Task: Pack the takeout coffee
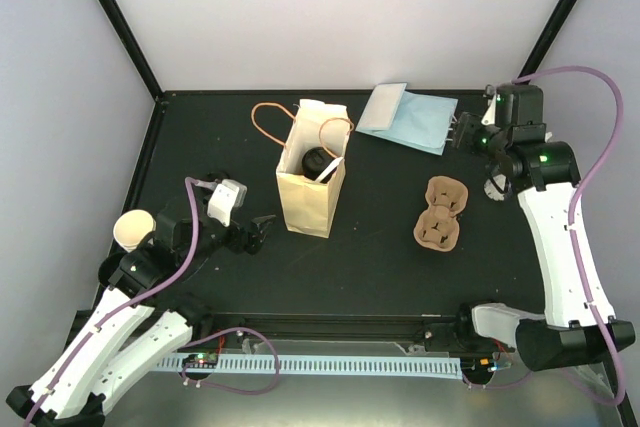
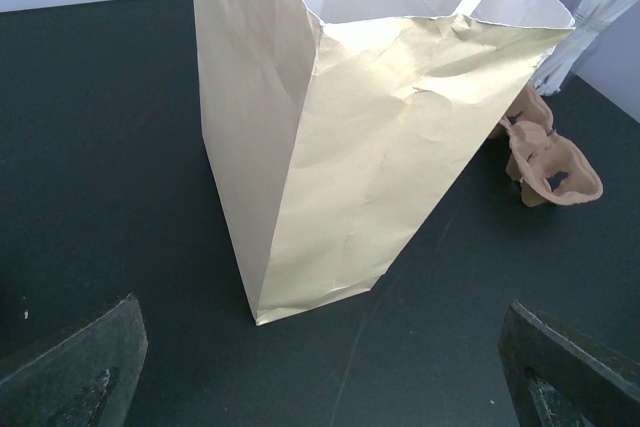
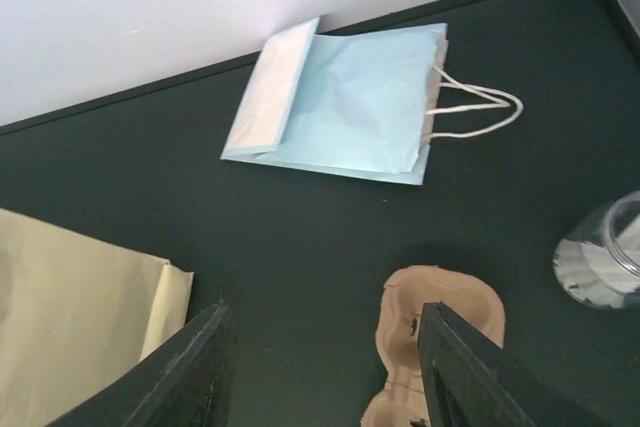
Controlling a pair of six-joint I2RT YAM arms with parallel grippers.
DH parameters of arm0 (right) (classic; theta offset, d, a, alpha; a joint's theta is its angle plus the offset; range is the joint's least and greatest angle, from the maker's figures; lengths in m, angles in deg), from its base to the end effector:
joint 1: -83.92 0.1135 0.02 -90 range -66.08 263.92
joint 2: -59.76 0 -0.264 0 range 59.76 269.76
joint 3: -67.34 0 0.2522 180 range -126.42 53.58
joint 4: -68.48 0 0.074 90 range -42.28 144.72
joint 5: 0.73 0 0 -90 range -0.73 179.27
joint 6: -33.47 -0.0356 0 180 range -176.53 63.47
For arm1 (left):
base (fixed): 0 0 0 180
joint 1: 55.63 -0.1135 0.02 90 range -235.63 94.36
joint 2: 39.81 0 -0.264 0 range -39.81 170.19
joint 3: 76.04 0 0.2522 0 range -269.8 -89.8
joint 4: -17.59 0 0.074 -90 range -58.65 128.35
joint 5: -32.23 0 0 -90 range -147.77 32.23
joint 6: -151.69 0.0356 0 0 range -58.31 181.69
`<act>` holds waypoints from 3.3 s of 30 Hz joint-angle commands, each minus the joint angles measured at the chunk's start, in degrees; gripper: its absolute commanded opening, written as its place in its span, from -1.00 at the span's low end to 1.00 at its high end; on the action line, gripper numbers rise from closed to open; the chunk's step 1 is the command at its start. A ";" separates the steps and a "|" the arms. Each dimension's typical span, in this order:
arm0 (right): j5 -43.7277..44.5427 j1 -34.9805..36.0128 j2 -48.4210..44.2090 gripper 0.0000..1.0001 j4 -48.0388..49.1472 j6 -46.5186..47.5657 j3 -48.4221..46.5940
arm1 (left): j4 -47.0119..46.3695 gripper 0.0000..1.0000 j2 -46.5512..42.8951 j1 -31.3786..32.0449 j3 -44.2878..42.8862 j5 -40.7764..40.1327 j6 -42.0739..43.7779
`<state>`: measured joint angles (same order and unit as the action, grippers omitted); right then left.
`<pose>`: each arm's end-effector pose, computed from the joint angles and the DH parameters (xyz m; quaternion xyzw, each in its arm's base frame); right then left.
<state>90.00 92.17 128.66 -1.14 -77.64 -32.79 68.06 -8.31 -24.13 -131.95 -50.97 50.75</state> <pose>0.2242 0.0321 0.4225 0.1036 0.8943 0.1048 0.4225 0.1025 -0.0678 0.3076 0.1820 0.8276 -0.2382 0.4745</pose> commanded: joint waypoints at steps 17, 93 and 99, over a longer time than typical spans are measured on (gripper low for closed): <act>7.86 -19.93 8.55 -0.38 -7.94 -7.16 -3.58 | -1.15 0.98 -0.85 -0.28 -0.04 0.04 0.92; 4.63 -24.51 11.77 -0.96 -10.81 -14.87 -6.39 | -1.14 0.98 -0.75 -0.25 -0.04 -0.11 0.84; -0.71 -24.51 8.80 -0.97 -12.27 -14.67 -7.71 | -1.12 0.98 -0.59 -0.26 -0.04 0.05 0.92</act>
<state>93.96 68.02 139.98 -11.37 -92.52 -38.73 67.93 -8.68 -24.13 -131.95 -50.94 50.75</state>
